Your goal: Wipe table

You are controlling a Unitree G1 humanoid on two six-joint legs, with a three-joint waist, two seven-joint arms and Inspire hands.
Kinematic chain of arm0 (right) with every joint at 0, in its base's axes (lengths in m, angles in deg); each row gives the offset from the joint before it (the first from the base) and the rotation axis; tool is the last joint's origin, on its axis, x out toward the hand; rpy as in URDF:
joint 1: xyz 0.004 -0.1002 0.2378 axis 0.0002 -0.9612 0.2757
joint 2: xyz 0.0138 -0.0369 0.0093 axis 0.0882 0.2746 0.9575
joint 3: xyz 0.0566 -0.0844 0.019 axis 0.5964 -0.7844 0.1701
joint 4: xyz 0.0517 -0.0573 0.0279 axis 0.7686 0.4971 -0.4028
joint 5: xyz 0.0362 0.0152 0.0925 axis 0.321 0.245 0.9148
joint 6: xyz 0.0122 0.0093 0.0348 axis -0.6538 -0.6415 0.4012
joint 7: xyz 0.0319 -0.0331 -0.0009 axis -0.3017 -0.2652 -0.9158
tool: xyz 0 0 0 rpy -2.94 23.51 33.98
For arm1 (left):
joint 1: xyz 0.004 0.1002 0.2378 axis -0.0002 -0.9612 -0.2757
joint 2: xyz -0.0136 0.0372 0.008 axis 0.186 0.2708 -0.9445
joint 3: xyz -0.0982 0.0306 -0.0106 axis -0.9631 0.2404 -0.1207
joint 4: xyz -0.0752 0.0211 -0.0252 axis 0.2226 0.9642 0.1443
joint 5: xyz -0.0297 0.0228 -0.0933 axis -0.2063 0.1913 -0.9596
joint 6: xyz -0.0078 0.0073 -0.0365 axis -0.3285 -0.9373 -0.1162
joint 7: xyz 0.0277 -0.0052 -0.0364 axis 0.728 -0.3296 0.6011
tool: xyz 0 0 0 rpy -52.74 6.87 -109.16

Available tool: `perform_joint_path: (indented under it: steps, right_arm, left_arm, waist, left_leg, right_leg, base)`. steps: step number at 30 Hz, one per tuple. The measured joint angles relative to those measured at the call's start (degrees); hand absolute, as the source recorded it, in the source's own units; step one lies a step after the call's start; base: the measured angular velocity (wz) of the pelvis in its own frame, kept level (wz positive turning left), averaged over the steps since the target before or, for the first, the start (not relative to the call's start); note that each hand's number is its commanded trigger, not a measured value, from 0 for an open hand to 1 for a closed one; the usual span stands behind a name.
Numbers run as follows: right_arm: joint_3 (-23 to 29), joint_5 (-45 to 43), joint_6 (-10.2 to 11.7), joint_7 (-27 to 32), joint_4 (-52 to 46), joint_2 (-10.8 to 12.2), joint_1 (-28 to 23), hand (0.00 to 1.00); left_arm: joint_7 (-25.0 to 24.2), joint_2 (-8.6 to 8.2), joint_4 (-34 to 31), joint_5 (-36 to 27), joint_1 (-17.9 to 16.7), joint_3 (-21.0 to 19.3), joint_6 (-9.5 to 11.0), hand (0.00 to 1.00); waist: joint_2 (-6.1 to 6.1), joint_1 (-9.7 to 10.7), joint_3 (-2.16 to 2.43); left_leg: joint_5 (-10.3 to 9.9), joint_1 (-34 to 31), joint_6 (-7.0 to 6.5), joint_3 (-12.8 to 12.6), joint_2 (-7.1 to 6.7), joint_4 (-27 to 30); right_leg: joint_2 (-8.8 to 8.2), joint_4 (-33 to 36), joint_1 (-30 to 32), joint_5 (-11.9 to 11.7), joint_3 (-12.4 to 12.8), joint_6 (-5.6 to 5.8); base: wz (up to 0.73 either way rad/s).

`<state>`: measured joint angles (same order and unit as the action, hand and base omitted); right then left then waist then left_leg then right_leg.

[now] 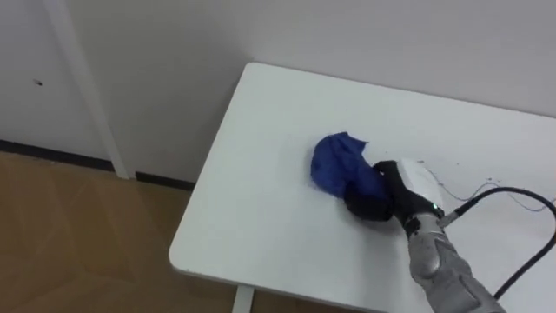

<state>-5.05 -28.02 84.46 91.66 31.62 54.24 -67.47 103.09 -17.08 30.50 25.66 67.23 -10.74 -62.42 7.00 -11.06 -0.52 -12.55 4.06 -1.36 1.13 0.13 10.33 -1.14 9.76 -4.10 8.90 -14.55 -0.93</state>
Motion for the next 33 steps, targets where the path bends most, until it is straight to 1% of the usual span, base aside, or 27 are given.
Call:
perform_joint_path:
  steps: [1,2,3,4,5,6,7,8,9,10,11,13,15,16,17,19,21,24,25,26,27,28,29,30,31,32,33]
  right_arm:
    - [0.6,1.5,0.6,-0.4,2.3,-0.5,1.7,1.0]
    - [1.4,5.0,1.5,-0.7,6.9,-2.1,4.4,1.0]
    - [1.7,8.7,1.9,-0.8,11.0,-4.1,6.5,1.0]
    - [2.3,10.0,2.0,-1.1,12.7,-5.0,7.3,1.0]
    - [5.2,11.6,2.0,-1.5,15.3,-6.5,7.8,1.0]
    - [8.1,13.0,2.0,-1.4,17.6,-7.8,7.7,1.0]
    - [10.0,14.7,2.2,-1.4,19.1,-9.0,6.9,1.0]
    - [10.7,15.4,2.5,-1.4,19.7,-9.5,6.3,1.0]
    - [12.6,15.8,3.5,-1.4,20.3,-10.4,4.3,1.0]
    - [14.9,15.8,4.3,-1.4,20.8,-10.8,2.4,1.0]
    - [16.1,15.9,4.6,-1.4,21.4,-10.9,1.5,1.0]
    - [21.0,16.0,5.3,-1.3,22.4,-10.9,-2.8,1.0]
    - [23.4,16.1,5.9,-0.9,22.4,-10.9,-5.9,1.0]
    - [24.0,16.2,6.1,-0.7,22.5,-10.9,-6.7,1.0]
    - [25.0,16.2,6.8,-0.1,22.7,-10.9,-8.2,1.0]
    - [26.5,16.2,7.6,0.2,23.1,-10.9,-10.1,1.0]
    - [28.2,15.1,7.6,0.7,23.1,-11.0,-12.6,1.0]
    - [27.9,13.7,7.5,3.2,22.8,-10.7,-14.1,1.0]
    - [27.5,13.4,7.3,3.5,22.5,-10.6,-13.7,1.0]
    - [26.0,12.6,6.4,4.4,21.7,-10.5,-13.2,1.0]
    - [25.2,10.8,4.8,5.2,21.0,-10.0,-12.1,1.0]
    - [24.5,9.9,3.8,5.7,20.8,-9.8,-11.3,1.0]
    - [22.4,7.9,0.6,6.1,19.1,-9.3,-9.5,1.0]
    - [19.0,5.5,-2.3,6.0,16.9,-8.7,-7.9,1.0]
    - [16.7,4.2,-3.7,5.9,15.7,-8.2,-6.8,1.0]
    - [11.5,1.2,-5.6,5.0,13.7,-6.9,-3.9,1.0]
    - [7.5,-2.4,-6.3,2.8,12.1,-4.6,0.0,1.0]
  left_arm:
    - [0.0,0.15,0.0,0.0,0.3,-0.6,-0.1,0.0]
    - [0.0,0.69,0.0,0.0,0.4,-1.0,-0.1,0.0]
    - [0.0,1.48,0.0,-0.1,0.3,-1.0,-0.1,0.0]
    - [0.0,1.93,0.0,-0.1,0.1,-1.0,-0.1,0.0]
    - [-0.1,2.55,0.0,0.0,0.1,-2.0,-0.2,0.0]
    - [-0.1,2.93,0.0,0.0,0.1,-3.5,-0.2,0.0]
    - [-0.2,3.65,0.0,-0.2,-0.5,-3.8,-0.2,0.0]
    - [-0.2,3.99,0.0,-0.3,-1.1,-3.8,-0.2,0.0]
    - [-0.2,4.36,-0.1,-0.4,-2.0,-4.4,-0.2,0.0]
    - [-0.2,4.45,0.0,-0.4,-2.6,-5.1,-0.2,0.0]
    - [-0.2,4.44,0.0,-0.4,-3.1,-5.5,-0.2,0.0]
    - [-0.2,4.41,0.0,-0.5,-4.5,-6.0,-0.1,0.0]
    - [-0.2,4.15,0.0,-0.6,-5.0,-6.7,0.0,0.0]
    - [-0.2,4.04,0.0,-0.5,-5.0,-7.2,0.1,0.0]
    - [-0.2,3.83,-0.1,-0.5,-4.9,-8.2,0.3,0.0]
    - [-0.1,3.68,-0.1,-0.5,-4.8,-9.2,0.5,0.0]
    - [-0.1,3.6,-0.2,-0.4,-4.2,-10.1,0.8,0.0]
    - [0.1,2.87,-0.3,-0.5,-4.4,-9.6,0.8,0.0]
    - [0.2,2.71,0.0,-0.5,-4.5,-9.2,0.7,0.0]
    - [0.2,2.4,0.1,-0.5,-4.4,-8.1,0.5,0.0]
    - [0.2,2.05,0.1,-0.4,-4.4,-7.1,0.5,0.0]
    - [0.2,1.86,0.1,-0.4,-4.5,-6.7,0.5,0.0]
    - [0.1,1.34,0.1,-0.4,-4.5,-6.0,0.2,0.0]
    - [-0.1,0.98,0.3,-0.4,-4.3,-5.1,-0.1,0.0]
    - [-0.2,0.98,0.7,-0.4,-4.2,-4.5,-0.2,0.0]
    - [-0.6,0.94,0.9,-0.3,-4.2,-3.5,-0.7,0.0]
    - [-0.6,0.67,0.9,-0.3,-4.1,-3.1,-0.9,0.0]
  waist:
    - [0.37,-0.1,-0.21]
    - [0.84,-0.1,-0.3]
    - [1.04,-0.3,-0.25]
    - [1.14,-0.3,-0.17]
    - [1.3,0.0,-0.08]
    - [1.51,0.1,0.1]
    - [1.67,0.2,0.22]
    - [1.35,0.5,0.05]
    - [1.38,1.5,0.42]
    - [1.43,2.8,0.48]
    - [1.42,3.3,0.47]
    - [1.57,4.1,0.7]
    - [1.63,4.6,0.79]
    - [1.59,4.7,0.82]
    - [1.59,5.1,0.82]
    - [1.54,6.3,0.91]
    - [1.32,7.0,1.03]
    - [0.58,7.3,1.48]
    - [0.36,7.1,1.5]
    - [0.09,6.8,1.53]
    - [-0.14,6.1,1.49]
    - [-0.21,5.7,1.45]
    - [-0.33,4.4,1.38]
    - [-0.56,3.0,1.29]
    - [-0.62,2.4,1.26]
    - [-0.8,1.3,1.23]
    - [-1.01,0.1,1.1]
  left_leg:
    - [0.2,-0.9,0.02,0.2,-0.01,0.5]
    - [0.2,-2.3,0.04,0.9,-0.08,1.2]
    - [0.3,-3.3,0.01,1.5,-0.12,1.5]
    - [0.3,-3.7,-0.01,2.0,-0.15,1.6]
    - [0.4,-4.8,-0.05,3.2,-0.25,1.9]
    - [0.5,-5.5,-0.08,4.2,-0.78,2.4]
    - [0.5,-5.5,-0.12,4.3,-0.85,2.4]
    - [0.6,-5.4,-0.14,4.3,-0.87,2.5]
    - [0.6,-5.4,-0.23,4.3,-0.94,2.6]
    - [0.6,-5.0,-0.24,4.0,-0.88,2.6]
    - [0.6,-4.6,-0.26,3.7,-0.83,2.5]
    - [0.6,-2.6,-0.27,2.5,-0.77,2.3]
    - [0.6,-1.4,-0.28,1.6,-0.86,2.1]
    - [0.6,-1.1,-0.28,1.2,-0.85,2.0]
    - [0.6,-0.5,-0.28,0.5,-0.92,1.9]
    - [0.5,0.2,-0.49,0.3,-0.96,1.7]
    - [-0.2,1.6,-1.46,0.1,-0.89,1.2]
    - [-0.8,3.1,-1.76,0.1,-0.88,0.8]
    - [-0.8,3.5,-1.77,-0.2,-0.88,0.6]
    - [-0.8,4.1,-1.77,-0.7,-0.87,0.6]
    - [-0.8,4.5,-1.76,-1.5,-0.79,0.5]
    - [-0.8,4.5,-1.76,-2.0,-0.74,0.5]
    - [-0.8,4.5,-1.73,-3.1,-0.55,0.5]
    - [-0.7,4.3,-1.42,-4.3,-0.02,0.6]
    - [-0.6,4.3,-1.27,-4.8,0.2,0.5]
    - [-0.4,4.3,-0.78,-5.8,0.78,0.5]
    - [-0.4,4.0,-0.45,-5.9,1.09,0.5]
  right_leg:
    - [0.05,-0.1,0.5,-0.2,-0.3,-0.06]
    - [0.17,-0.2,1.3,-0.5,-0.8,-0.08]
    - [0.07,-0.2,1.7,-0.6,-1.3,-0.08]
    - [0.0,-0.2,2.0,-0.6,-1.5,-0.08]
    - [-0.17,-0.5,2.4,-0.6,-2.5,-0.01]
    - [-0.32,-1.2,2.5,-0.7,-3.4,0.08]
    - [-0.42,-1.2,2.4,-0.7,-3.8,0.08]
    - [-0.46,-1.2,2.1,-0.7,-4.2,0.08]
    - [-0.56,-1.2,1.8,-0.7,-4.2,0.09]
    - [-0.69,-1.3,1.4,-0.7,-4.2,0.1]
    - [-0.76,-1.3,0.9,-0.7,-4.1,0.12]
    - [-0.98,-1.5,-1.0,-0.6,-2.8,0.18]
    - [-1.31,-1.9,-2.1,-0.7,-2.6,0.35]
    - [-1.29,-1.9,-2.2,-0.7,-2.3,0.38]
    - [-1.33,-2.0,-2.8,-0.7,-1.3,0.52]
    - [-1.43,-1.9,-3.5,-0.7,-1.0,0.65]
    - [-1.15,-2.0,-4.6,-0.2,-0.4,1.41]
    - [-1.06,-1.9,-6.2,-0.1,0.1,1.54]
    - [-1.08,-1.8,-6.5,-0.1,0.1,1.55]
    - [-1.09,-1.9,-6.9,-0.1,0.1,1.57]
    - [-1.08,-1.8,-6.9,-0.1,0.3,1.62]
    - [-1.06,-1.8,-6.8,-0.1,0.4,1.63]
    - [-1.0,-1.7,-6.3,-0.1,0.7,1.66]
    - [-0.68,-1.1,-5.3,-0.3,1.1,1.35]
    - [-0.54,-0.7,-4.9,-0.4,1.0,1.2]
    - [-0.2,-0.5,-4.3,-0.7,1.1,0.67]
    - [0.18,0.0,-3.5,-0.9,1.1,0.24]
  base:
    - [0.22]
    - [0.38]
    - [0.4]
    - [0.48]
    - [0.51]
    - [0.49]
    - [0.31]
    - [0.28]
    - [0.41]
    - [0.46]
    - [0.36]
    - [0.1]
    - [-0.09]
    - [-0.19]
    - [-0.17]
    - [-0.05]
    - [-0.08]
    - [-0.12]
    - [-0.28]
    - [-0.36]
    - [-0.38]
    - [-0.5]
    - [-0.59]
    - [-0.59]
    - [-0.55]
    - [-0.46]
    - [-0.43]
